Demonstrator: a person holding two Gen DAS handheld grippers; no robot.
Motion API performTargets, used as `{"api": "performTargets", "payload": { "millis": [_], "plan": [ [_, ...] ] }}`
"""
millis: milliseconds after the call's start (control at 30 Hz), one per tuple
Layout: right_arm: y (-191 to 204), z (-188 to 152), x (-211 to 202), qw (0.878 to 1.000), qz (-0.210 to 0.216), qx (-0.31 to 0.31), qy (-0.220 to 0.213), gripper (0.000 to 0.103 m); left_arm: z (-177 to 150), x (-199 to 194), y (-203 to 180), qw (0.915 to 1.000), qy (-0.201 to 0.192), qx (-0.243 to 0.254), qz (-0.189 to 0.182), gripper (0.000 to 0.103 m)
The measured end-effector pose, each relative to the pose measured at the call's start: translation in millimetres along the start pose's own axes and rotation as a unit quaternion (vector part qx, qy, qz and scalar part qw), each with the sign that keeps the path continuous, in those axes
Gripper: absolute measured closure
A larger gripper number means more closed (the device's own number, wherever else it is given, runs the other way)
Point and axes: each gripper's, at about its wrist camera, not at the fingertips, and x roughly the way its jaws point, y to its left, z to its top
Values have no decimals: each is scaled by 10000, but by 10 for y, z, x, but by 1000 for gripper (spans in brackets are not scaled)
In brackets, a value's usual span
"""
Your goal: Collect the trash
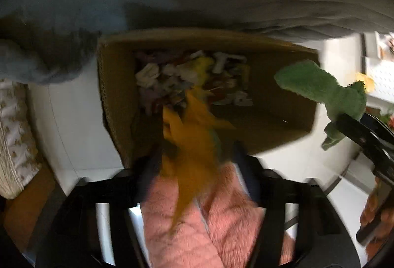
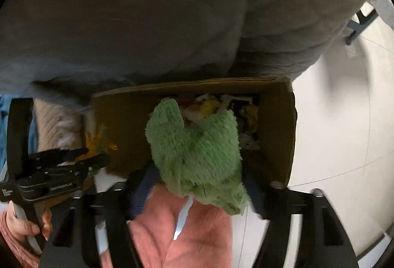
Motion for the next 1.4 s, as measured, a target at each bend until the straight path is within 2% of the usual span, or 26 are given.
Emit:
{"api": "performTargets", "payload": {
  "millis": [33, 233, 400, 600, 767, 900, 967, 1033, 1067, 1133, 1233, 1300, 1400],
  "plan": [
    [-19, 8, 40, 9997, -203, -4, -113, 8, 45, 101, 33, 9999, 22, -86, 112, 11],
    [-92, -57, 62, 9998, -130, 123, -35, 8, 66, 225, 86, 9995, 12, -167, 275, 11],
    [-165, -102, -184, 9993, 82, 368, 25, 7, -42, -38, 33, 9993, -43, -136, 345, 11],
    [-44, -181, -789, 9989, 349, 199, -227, 7, -198, -788, -135, 9986, -437, -31, 298, 11],
    [224, -237, -1653, 9932, 693, -455, -814, 7, -427, -1413, -246, 9969, -719, 143, 299, 11],
    [428, -223, -2347, 9820, 1078, -732, -1365, 7, -720, -2102, -409, 9903, -1251, 505, 330, 11],
    [570, -193, -2756, 9727, 1189, -892, -1783, 7, -830, -2486, -476, 9839, -1649, 575, 388, 11],
    [698, -151, -3088, 9651, 1042, -982, -2192, 7, -908, -3016, -534, 9709, -2263, 596, 517, 11],
    [750, -111, -3252, 9611, 965, -996, -2389, 7, -920, -3164, -547, 9664, -2439, 572, 569, 11],
    [860, -22, -3582, 9515, 787, -988, -2806, 5, -923, -3669, -579, 9502, -3019, 432, 645, 11],
    [1000, 95, -4037, 9364, 731, -957, -3297, 5, -874, -4221, -625, 9294, -3589, 240, 828, 11],
    [1060, 153, -4302, 9271, 747, -968, -3542, 5, -867, -4575, -676, 9105, -4023, 145, 951, 11],
    [1131, 218, -4638, 9115, 723, -1031, -3916, 5, -842, -4991, -736, 8918, -4445, 161, 831, 11]
  ]
}}
